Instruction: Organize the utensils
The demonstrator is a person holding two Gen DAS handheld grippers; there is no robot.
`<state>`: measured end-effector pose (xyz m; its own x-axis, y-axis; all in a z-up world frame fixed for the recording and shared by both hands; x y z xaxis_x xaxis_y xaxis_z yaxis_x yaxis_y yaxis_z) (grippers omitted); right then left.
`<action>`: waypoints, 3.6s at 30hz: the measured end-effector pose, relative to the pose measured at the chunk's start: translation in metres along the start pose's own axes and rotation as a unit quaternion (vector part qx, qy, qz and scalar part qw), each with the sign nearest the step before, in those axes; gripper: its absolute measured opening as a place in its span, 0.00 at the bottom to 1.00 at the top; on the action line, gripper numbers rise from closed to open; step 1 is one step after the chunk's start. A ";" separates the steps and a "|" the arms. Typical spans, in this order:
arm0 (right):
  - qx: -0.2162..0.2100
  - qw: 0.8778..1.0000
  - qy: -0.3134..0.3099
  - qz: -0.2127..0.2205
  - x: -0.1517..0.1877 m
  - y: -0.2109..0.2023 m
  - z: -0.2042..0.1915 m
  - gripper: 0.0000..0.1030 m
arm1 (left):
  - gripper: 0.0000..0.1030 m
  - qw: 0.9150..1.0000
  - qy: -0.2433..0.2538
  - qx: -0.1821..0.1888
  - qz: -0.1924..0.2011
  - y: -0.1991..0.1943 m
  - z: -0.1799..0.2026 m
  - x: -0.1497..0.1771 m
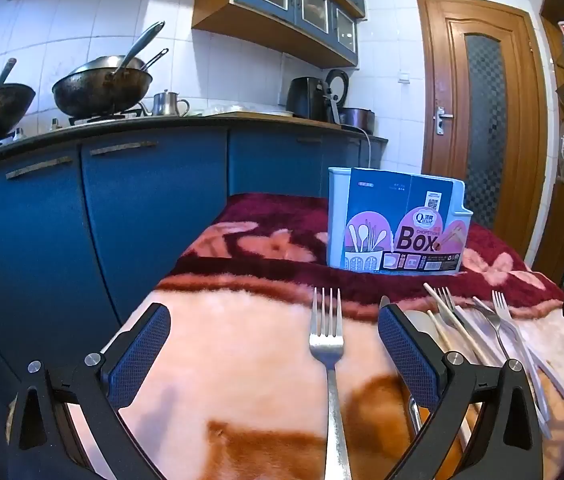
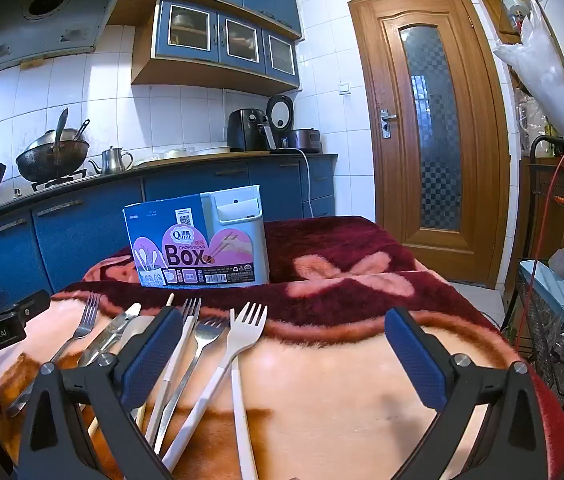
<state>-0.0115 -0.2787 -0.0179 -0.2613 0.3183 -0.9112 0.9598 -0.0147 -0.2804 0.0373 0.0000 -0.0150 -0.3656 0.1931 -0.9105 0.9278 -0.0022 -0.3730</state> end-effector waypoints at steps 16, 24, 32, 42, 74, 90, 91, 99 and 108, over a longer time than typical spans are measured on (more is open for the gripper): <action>0.000 1.000 0.000 0.000 0.000 0.001 0.000 1.00 | 1.00 1.000 -0.002 0.002 -0.002 0.000 0.000 0.000; 0.000 1.000 0.000 0.000 0.000 0.001 0.000 1.00 | 1.00 1.000 -0.002 0.002 -0.002 0.000 0.000 0.000; 0.000 1.000 0.000 0.000 0.000 0.001 0.000 1.00 | 1.00 1.000 -0.002 0.002 -0.002 0.000 0.000 0.000; 0.000 1.000 0.000 0.000 0.000 0.001 0.000 1.00 | 1.00 1.000 -0.002 0.002 -0.002 0.000 0.000 0.000; 0.000 1.000 0.000 -0.001 0.000 0.001 0.000 1.00 | 1.00 1.000 -0.001 0.002 -0.002 -0.001 0.001 0.000; 0.000 1.000 0.000 -0.001 0.000 0.002 0.000 1.00 | 1.00 1.000 0.000 0.002 -0.002 0.000 0.001 0.000; 0.000 1.000 0.000 -0.002 0.000 0.002 0.000 1.00 | 1.00 1.000 0.000 0.002 -0.002 -0.001 0.001 0.000; -0.001 1.000 0.003 -0.005 -0.001 0.001 0.001 1.00 | 1.00 1.000 0.001 0.001 -0.006 0.002 -0.002 0.003; 0.001 0.999 0.014 -0.047 -0.003 0.010 0.004 1.00 | 1.00 1.000 0.004 0.012 -0.025 0.009 0.002 0.000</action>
<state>-0.0013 -0.2839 -0.0193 -0.3466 0.3445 -0.8725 0.9313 0.0151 -0.3640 0.0459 -0.0017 -0.0183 -0.4105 0.2022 -0.8891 0.9065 -0.0152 -0.4220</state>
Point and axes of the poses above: each gripper's, at about its wrist camera, not at the fingertips, and y roughly the way its jaws point, z to its right, x to its underside, the point moved 4 cm from there along y, roughly the way its jaws point, and after that the axes turned 13 degrees about y, right-handed, at the moved point
